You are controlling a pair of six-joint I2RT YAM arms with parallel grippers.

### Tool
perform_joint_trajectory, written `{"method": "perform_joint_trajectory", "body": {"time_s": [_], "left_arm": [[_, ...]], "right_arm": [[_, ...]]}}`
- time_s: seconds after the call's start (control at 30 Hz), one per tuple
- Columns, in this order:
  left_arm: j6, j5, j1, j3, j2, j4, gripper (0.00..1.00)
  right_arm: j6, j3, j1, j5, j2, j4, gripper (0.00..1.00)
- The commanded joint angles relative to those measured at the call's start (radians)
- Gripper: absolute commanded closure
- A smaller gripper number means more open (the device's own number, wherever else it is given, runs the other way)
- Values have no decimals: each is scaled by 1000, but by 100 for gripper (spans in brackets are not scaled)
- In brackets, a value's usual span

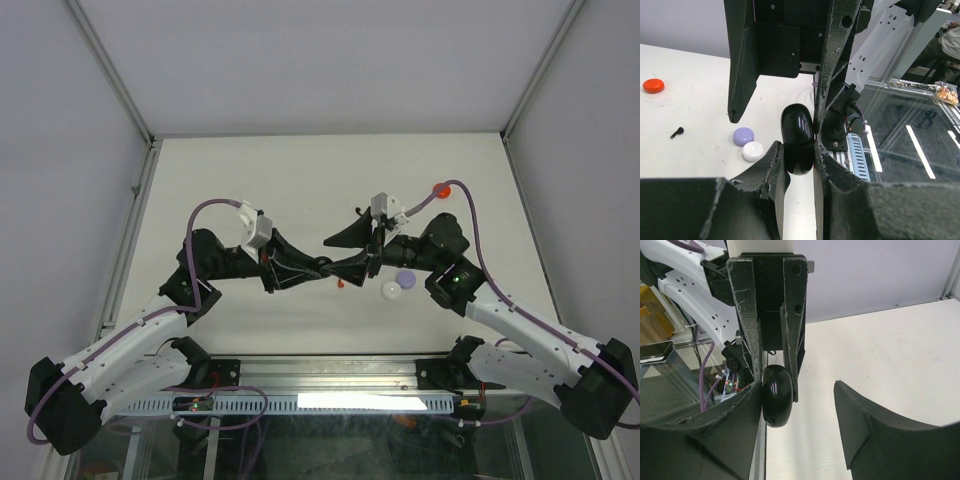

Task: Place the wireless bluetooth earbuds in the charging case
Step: Open the charging case, then pick up the earbud from the center of the board.

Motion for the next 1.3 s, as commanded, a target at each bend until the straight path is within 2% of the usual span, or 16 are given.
{"method": "perform_joint_trajectory", "body": {"time_s": [0.0,0.33,0.63,0.73,0.87,0.97,1.27], "left_arm": [[64,55,-8,51,-16,-28,100],[120,67,-8,41,-37,-39,100],[159,53,-9,36,-33,-34,100],[176,-21,-9,28,-34,-43,100],[175,-209,-6,8,-31,-44,100],[146,-333,7,-14,-32,-22,100],[45,-589,89,-47,-79,-17,100]], "right_arm": [[-10,38,0,72,-26,9,39],[-15,55,-2,126,-6,-35,39],[-11,83,-2,102,26,-51,39],[-24,104,-3,114,17,-87,38],[-66,140,-11,184,8,-194,38],[-74,153,-16,292,-2,-269,36],[-74,174,-166,580,37,-470,35]]}}
